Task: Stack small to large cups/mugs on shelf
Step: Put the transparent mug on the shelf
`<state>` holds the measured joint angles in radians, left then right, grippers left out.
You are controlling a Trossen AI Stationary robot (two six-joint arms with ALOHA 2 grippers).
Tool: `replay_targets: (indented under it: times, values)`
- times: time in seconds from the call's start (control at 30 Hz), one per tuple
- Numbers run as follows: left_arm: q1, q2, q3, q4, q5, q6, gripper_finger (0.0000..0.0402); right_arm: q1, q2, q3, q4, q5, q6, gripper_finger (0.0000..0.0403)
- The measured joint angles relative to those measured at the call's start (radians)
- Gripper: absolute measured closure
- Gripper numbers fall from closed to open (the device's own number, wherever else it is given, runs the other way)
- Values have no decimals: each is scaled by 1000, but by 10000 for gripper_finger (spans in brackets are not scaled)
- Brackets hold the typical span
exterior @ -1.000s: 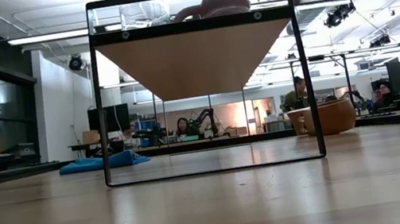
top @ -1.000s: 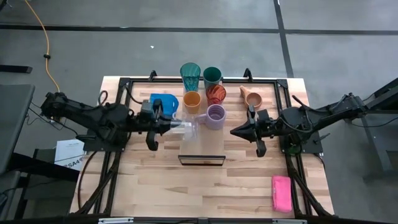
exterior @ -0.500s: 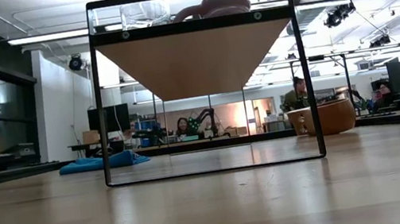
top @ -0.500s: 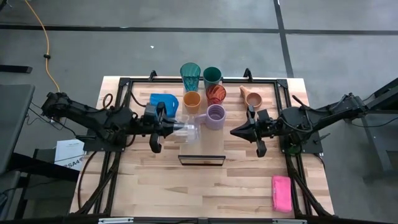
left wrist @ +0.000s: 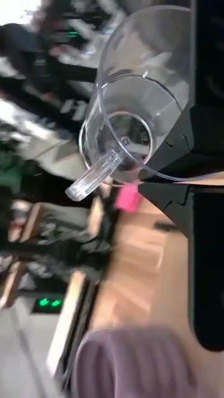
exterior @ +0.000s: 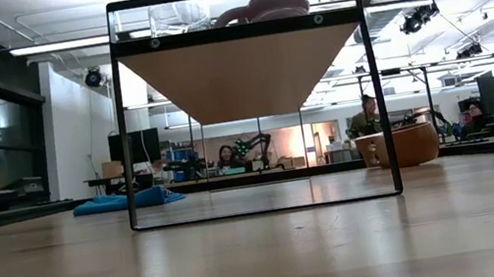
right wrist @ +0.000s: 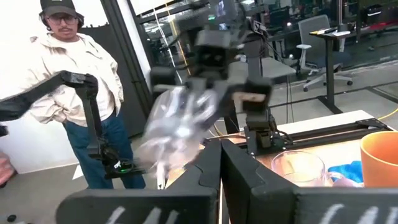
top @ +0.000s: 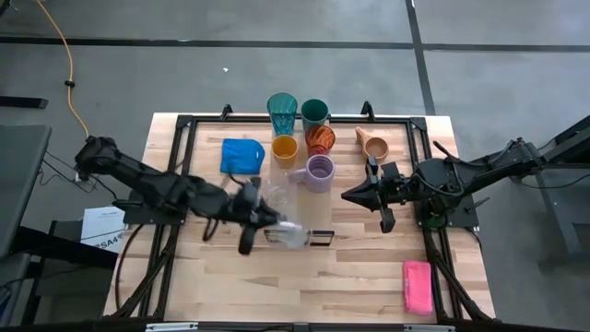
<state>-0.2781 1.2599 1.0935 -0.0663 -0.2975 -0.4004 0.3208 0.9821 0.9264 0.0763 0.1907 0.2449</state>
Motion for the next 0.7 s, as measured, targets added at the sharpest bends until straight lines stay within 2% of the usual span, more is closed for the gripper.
replay_targets:
  times: [0.33, 0.7]
  values:
    - [-99, 346, 347, -351, 3, -60, 401, 0, 0, 0, -1, 65, -2, 402]
    - [-102, 733, 707, -481, 21, -224, 401, 0, -9, 0, -10, 65, -40, 402]
